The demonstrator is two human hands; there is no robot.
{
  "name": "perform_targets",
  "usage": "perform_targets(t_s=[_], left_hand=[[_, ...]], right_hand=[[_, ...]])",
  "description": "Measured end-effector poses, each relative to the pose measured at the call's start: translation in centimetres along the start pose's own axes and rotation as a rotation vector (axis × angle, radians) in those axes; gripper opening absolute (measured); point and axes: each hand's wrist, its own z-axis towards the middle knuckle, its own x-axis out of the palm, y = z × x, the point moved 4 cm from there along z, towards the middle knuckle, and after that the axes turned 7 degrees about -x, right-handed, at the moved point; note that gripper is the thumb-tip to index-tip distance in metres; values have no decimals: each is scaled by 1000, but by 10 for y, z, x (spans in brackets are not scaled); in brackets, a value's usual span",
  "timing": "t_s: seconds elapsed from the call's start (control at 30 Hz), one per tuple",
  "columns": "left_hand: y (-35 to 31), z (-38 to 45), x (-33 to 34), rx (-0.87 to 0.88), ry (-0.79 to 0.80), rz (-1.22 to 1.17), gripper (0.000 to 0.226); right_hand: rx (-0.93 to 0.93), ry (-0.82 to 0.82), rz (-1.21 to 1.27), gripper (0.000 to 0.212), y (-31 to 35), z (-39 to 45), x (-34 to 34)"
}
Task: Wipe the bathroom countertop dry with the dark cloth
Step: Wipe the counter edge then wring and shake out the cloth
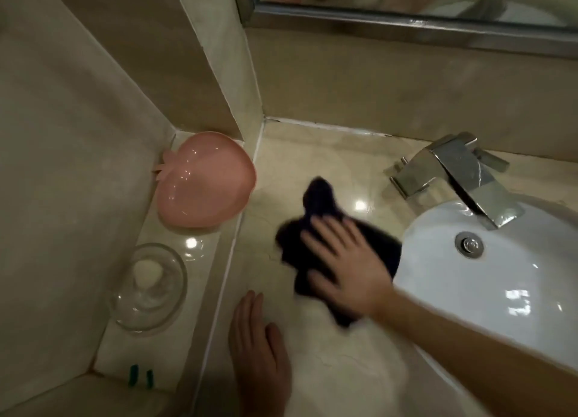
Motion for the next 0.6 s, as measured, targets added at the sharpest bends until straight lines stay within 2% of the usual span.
perform_targets(t_s=[0.1,0.2,0.3,0.4,0.5,0.6], left_hand=[[1,2,0,-31,6,-16,45],[1,3,1,-40,-16,-30,46],[5,6,7,-34,-80,-22,47],[6,3,11,-31,-75,-30,45],[8,2,13,-24,-71,-67,45],[7,1,11,-66,-47,-75,47]], right_hand=[[-251,137,17,67,87,-63,25],[-327,188,36,67,77,-51,26],[-139,74,39,69,10,22,8],[103,27,-75,68,-57,107,-12],[235,30,-127,71,-79,163,-19],[296,28,-143,72,-72,177,-14]])
